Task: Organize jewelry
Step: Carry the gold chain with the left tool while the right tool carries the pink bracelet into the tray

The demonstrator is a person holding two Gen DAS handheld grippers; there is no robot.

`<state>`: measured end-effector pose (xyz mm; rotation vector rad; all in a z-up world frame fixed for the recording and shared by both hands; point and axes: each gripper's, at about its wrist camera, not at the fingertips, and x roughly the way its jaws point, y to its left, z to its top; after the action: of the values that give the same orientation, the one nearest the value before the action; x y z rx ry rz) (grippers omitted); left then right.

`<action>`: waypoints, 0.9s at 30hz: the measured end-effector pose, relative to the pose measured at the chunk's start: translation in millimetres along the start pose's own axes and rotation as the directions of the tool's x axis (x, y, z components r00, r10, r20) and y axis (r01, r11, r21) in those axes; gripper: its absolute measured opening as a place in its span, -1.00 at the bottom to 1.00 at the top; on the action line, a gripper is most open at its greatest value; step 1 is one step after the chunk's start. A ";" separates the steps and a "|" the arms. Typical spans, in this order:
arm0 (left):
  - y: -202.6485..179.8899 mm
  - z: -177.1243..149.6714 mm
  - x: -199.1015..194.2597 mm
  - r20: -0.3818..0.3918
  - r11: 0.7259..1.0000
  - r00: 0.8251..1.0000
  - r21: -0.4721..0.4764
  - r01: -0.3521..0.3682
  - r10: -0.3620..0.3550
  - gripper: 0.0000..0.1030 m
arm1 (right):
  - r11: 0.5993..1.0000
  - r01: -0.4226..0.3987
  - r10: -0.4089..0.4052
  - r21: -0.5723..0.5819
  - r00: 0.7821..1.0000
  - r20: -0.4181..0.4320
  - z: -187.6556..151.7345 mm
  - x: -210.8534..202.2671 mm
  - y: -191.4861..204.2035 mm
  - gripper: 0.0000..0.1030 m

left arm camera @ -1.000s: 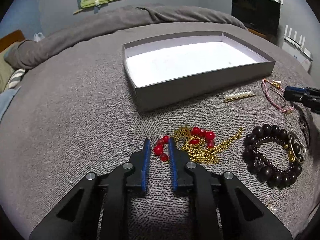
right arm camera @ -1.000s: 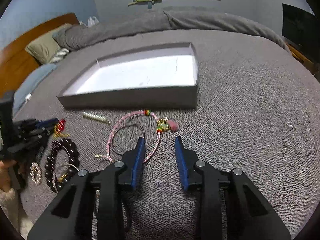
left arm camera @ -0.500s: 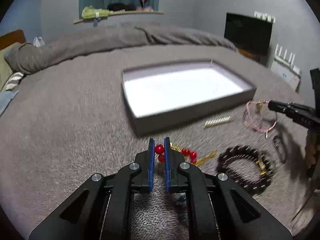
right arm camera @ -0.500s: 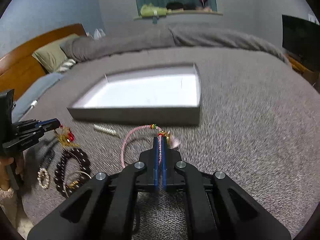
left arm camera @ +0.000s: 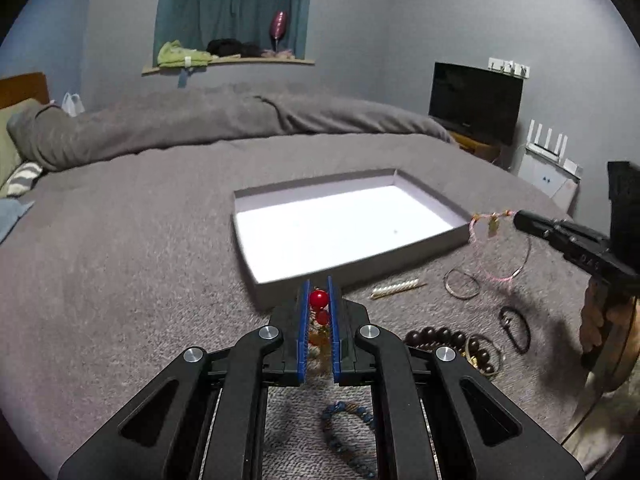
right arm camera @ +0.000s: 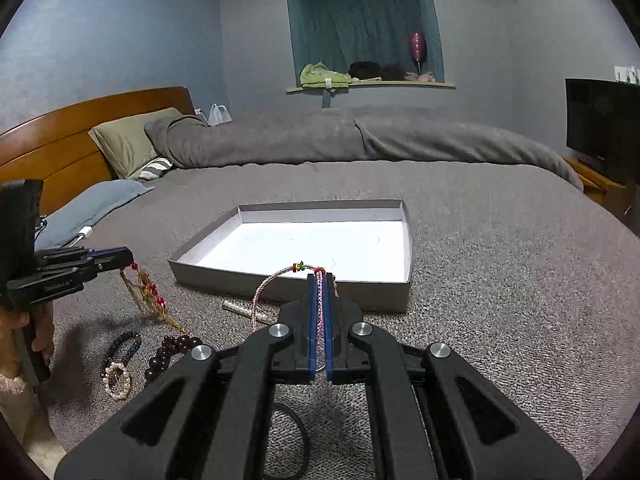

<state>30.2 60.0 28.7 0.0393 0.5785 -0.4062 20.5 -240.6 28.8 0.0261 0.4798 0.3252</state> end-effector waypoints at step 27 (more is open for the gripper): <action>18.3 132.0 59.4 0.065 0.997 0.996 0.045 -0.066 0.063 -0.81 | 0.989 0.068 -0.074 0.134 0.997 0.039 111.5 104.0 -39.9 -0.95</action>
<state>151.5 35.7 106.0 0.0893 0.5034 -0.3567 170.5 -240.1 77.1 0.1451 0.4568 0.2224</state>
